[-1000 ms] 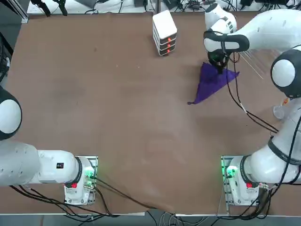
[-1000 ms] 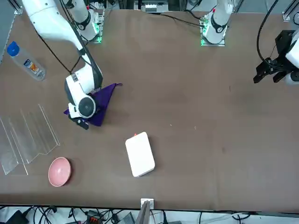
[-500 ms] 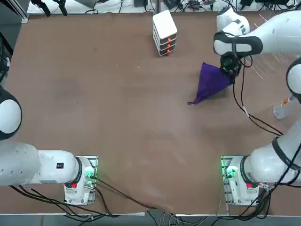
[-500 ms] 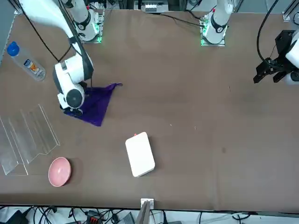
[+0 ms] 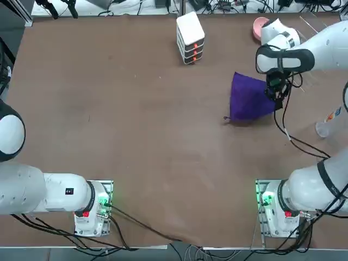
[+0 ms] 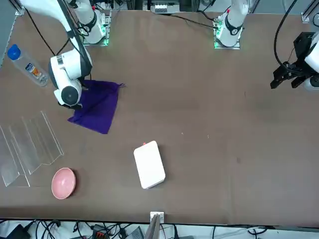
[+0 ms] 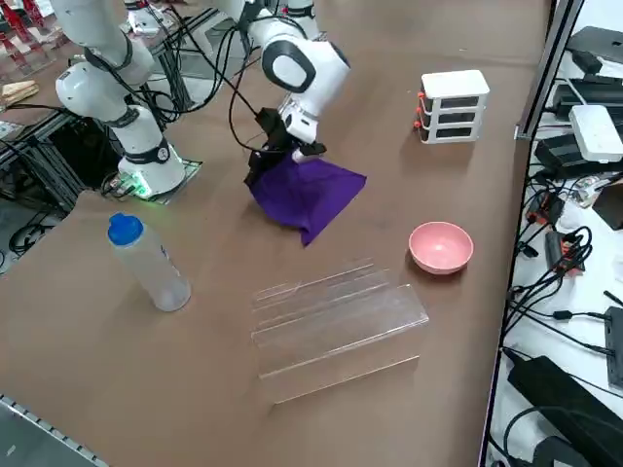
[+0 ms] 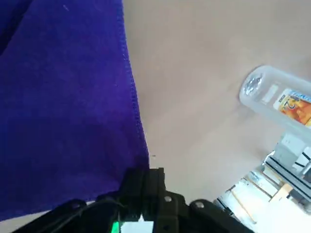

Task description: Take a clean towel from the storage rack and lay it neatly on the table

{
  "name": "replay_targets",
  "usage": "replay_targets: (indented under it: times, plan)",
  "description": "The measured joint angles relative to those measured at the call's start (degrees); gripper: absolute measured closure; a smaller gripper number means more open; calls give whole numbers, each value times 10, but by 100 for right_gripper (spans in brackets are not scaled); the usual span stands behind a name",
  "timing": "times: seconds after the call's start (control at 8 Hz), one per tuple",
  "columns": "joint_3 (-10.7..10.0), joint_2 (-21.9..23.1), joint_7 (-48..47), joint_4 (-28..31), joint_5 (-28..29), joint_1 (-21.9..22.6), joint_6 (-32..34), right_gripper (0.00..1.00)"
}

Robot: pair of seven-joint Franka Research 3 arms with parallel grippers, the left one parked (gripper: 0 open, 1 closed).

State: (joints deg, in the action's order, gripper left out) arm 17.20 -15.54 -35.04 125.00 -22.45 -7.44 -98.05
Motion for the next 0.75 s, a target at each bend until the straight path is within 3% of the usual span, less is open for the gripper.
replay_targets:
  times: [0.5,0.75]
  plan:
    - [0,-2,0,13,2,-5,7,97]
    - [0,-3,0,12,2,-5,6,63]
